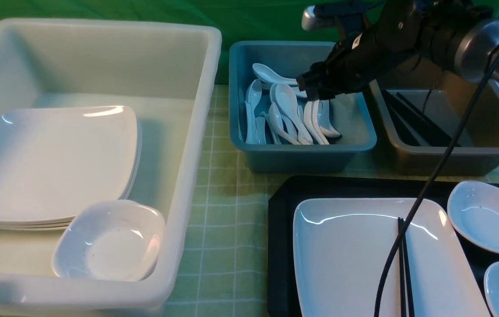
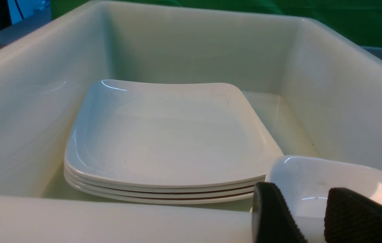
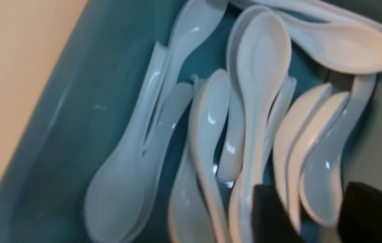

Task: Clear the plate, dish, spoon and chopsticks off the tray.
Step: Use the right arm to grab a pair of chopsticks from the plate

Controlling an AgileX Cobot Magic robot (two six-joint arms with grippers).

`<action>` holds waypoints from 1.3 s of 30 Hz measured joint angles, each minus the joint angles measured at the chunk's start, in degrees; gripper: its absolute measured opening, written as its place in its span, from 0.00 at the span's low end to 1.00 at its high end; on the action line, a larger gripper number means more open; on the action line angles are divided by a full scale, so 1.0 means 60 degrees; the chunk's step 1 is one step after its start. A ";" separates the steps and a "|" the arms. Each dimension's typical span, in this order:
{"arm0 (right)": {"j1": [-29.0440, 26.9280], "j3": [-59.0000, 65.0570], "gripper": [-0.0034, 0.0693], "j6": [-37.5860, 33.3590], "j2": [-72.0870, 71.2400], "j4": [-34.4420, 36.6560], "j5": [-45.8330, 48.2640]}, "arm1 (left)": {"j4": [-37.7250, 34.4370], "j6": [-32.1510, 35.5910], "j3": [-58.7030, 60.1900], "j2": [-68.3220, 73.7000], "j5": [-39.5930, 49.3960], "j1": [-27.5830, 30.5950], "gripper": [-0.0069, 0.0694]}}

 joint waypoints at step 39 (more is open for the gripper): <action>0.2567 1.0698 0.71 0.5109 -0.5153 -0.1416 0.0135 | 0.0080 -0.0009 0.0000 0.0000 0.0000 0.0000 0.38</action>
